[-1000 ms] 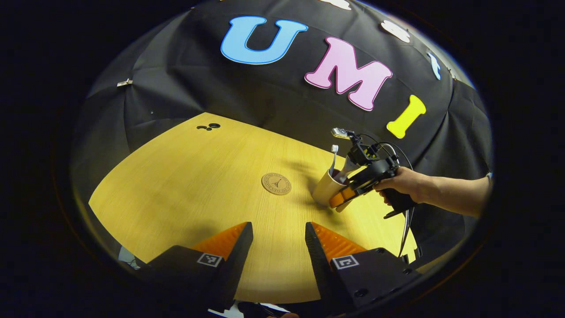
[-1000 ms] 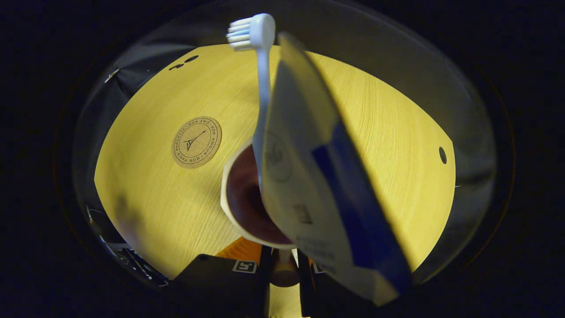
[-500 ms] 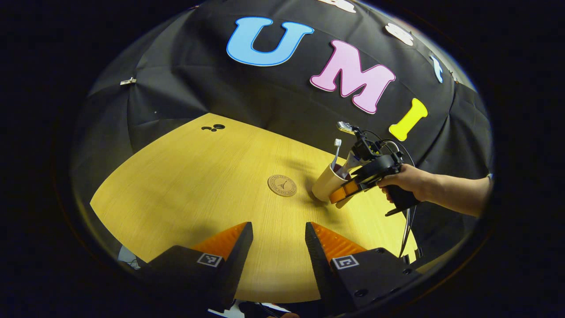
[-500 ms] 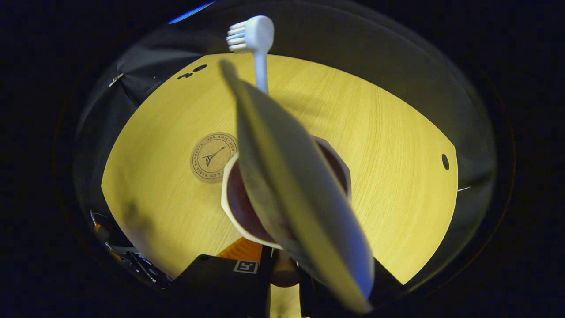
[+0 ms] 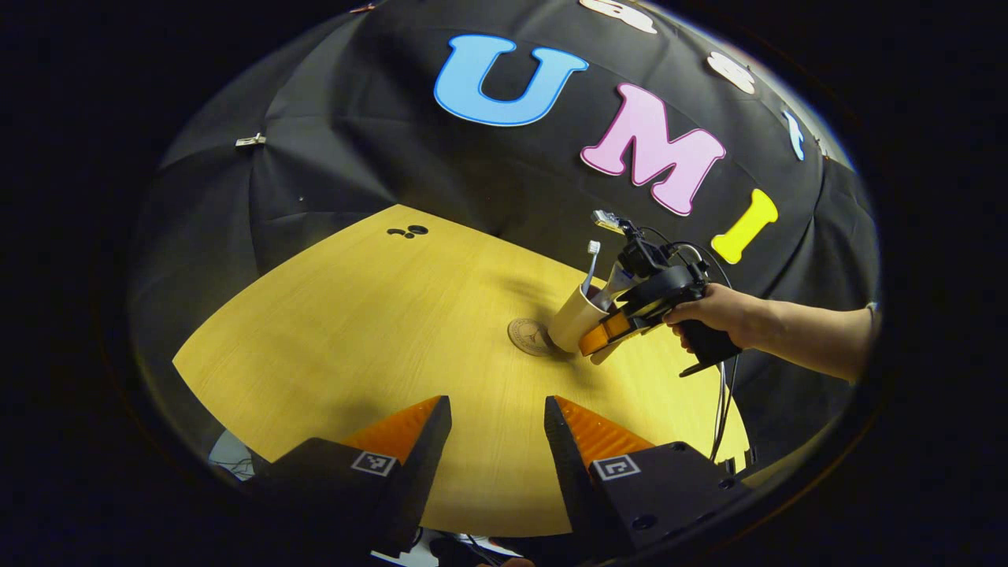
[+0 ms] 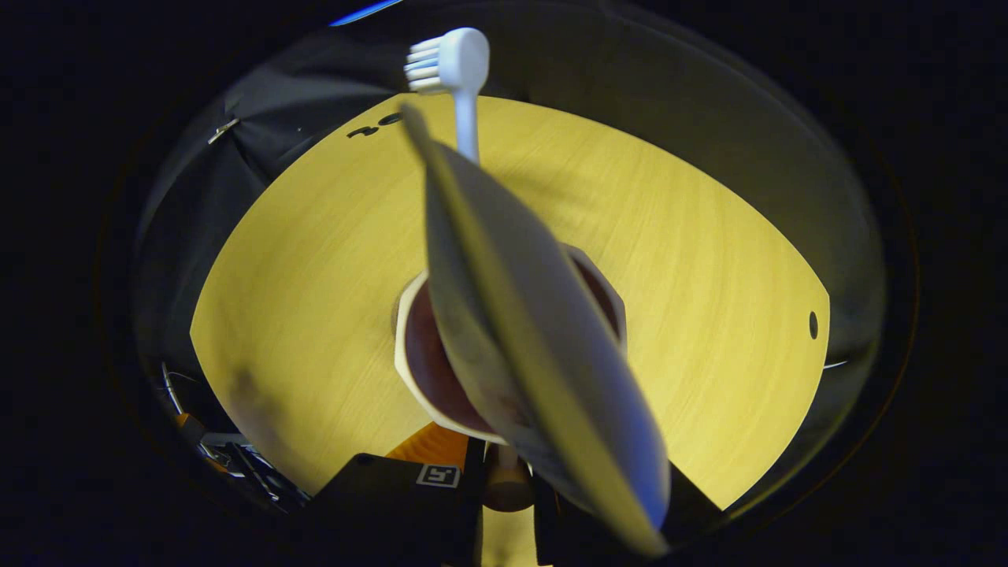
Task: Put the toothbrush and toothpaste on the desktop into the cup, then pick up the cup and place it on the coaster on the desktop.
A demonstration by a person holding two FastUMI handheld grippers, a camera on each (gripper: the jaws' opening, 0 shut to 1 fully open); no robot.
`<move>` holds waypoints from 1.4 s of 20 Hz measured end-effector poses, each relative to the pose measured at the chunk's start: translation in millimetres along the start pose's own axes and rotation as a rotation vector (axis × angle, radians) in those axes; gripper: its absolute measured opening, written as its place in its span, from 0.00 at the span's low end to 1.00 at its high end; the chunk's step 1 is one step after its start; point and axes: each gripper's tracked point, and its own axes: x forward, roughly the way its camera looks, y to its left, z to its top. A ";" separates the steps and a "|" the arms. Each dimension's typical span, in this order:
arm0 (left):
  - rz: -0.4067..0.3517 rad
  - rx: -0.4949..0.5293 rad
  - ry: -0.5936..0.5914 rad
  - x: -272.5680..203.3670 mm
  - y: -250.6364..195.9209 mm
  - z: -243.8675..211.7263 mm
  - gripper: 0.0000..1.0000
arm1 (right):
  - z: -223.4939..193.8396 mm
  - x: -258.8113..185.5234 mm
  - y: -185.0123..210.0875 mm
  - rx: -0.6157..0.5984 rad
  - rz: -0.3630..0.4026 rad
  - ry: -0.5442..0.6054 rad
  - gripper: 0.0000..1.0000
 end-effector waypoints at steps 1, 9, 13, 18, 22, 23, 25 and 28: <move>0.008 -0.006 0.000 -2.2 2.0 -0.3 0.76 | 3.6 1.9 5.3 -0.006 0.005 0.003 0.25; 0.058 -0.048 0.007 0.7 43.8 2.4 0.75 | 17.4 18.0 34.8 -0.059 0.011 0.031 0.25; 0.060 -0.066 0.002 4.3 49.2 5.9 0.75 | 16.8 16.3 33.6 -0.059 -0.002 0.040 0.25; 0.051 -0.062 0.008 8.2 47.6 8.1 0.84 | 16.5 15.3 32.3 -0.062 -0.003 0.039 0.27; 0.040 -0.055 0.010 9.1 42.6 10.7 0.75 | 20.8 0.5 31.3 -0.052 0.001 0.009 0.31; 0.036 -0.052 0.010 8.8 40.4 11.5 0.75 | 23.3 -5.6 30.5 -0.047 0.005 -0.006 0.34; 0.027 -0.042 0.006 8.9 35.3 14.5 0.76 | 26.7 -17.4 29.6 -0.034 0.018 -0.034 0.36; 0.005 -0.020 0.005 9.8 24.4 17.7 0.76 | 28.3 -41.8 26.5 -0.026 0.038 -0.083 0.35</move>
